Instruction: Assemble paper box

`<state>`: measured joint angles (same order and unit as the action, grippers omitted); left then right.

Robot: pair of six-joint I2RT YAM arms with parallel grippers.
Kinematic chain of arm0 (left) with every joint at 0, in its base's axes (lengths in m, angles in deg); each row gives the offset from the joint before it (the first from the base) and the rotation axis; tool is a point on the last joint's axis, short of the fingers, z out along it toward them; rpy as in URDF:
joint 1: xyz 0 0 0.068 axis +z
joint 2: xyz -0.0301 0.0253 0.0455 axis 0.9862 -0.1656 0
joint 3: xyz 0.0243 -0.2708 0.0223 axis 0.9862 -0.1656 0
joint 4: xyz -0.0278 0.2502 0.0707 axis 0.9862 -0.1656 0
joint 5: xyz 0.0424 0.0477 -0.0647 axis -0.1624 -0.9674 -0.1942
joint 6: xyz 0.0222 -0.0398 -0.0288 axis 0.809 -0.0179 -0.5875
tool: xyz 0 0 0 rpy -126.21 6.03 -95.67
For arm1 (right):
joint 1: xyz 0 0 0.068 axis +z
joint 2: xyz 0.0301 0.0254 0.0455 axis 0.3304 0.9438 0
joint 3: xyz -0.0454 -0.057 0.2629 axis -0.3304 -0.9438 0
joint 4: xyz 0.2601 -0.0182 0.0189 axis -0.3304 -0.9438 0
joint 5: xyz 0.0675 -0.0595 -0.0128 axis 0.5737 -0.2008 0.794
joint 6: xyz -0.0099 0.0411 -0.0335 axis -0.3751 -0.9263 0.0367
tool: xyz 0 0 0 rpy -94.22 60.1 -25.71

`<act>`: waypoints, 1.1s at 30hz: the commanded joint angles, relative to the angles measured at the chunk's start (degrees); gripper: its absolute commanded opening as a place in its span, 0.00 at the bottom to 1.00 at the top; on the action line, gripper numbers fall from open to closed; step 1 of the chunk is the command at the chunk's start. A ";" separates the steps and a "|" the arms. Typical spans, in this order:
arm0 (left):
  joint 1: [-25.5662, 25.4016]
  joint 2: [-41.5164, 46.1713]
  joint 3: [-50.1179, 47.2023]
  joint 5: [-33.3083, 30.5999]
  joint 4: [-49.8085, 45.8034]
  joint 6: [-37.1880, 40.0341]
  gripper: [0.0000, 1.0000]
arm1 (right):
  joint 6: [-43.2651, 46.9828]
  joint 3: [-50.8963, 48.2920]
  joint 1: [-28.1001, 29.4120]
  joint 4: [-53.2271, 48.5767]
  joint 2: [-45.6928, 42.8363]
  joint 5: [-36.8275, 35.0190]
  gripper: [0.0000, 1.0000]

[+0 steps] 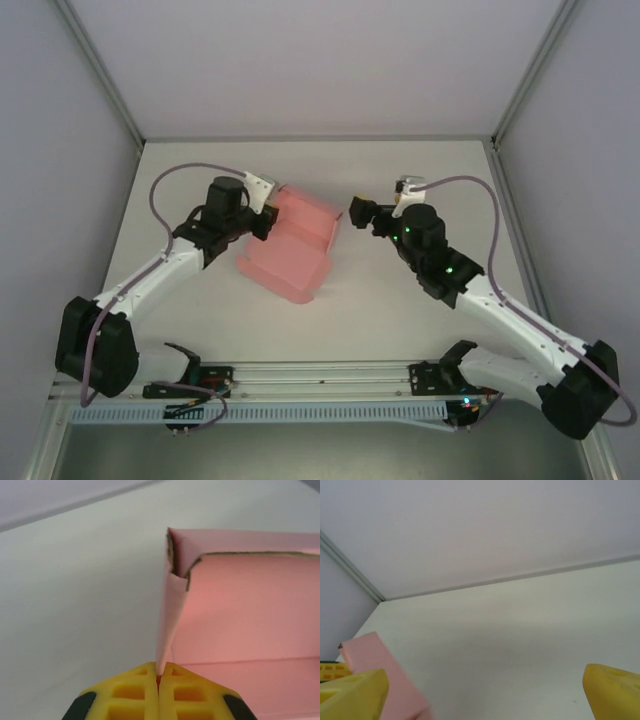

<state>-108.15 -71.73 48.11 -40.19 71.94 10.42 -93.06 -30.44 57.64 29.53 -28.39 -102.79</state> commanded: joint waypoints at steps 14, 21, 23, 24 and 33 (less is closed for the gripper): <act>-11.30 -28.97 22.76 -17.49 -32.80 24.65 0.00 | -6.45 -5.62 -7.76 -17.33 -6.19 3.69 1.00; -14.97 -37.43 25.29 -28.20 -29.54 21.42 0.00 | -5.77 -6.27 -9.38 -17.56 -6.61 4.24 1.00; -17.16 -38.43 24.66 -31.42 -27.31 21.26 0.00 | -5.62 -6.67 -9.75 -17.58 -7.06 4.09 1.00; -18.22 -38.96 24.17 -33.25 -26.09 21.24 0.00 | -5.62 -6.86 -10.02 -17.64 -7.39 3.97 1.00; -24.47 -40.16 14.65 -47.76 -11.08 16.91 0.00 | -6.23 -9.32 -11.99 -18.17 -11.11 3.77 1.00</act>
<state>-131.43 -107.86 67.58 -84.30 55.97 30.26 -97.96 -38.99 46.30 12.30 -38.14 -98.90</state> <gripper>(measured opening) 0.044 0.997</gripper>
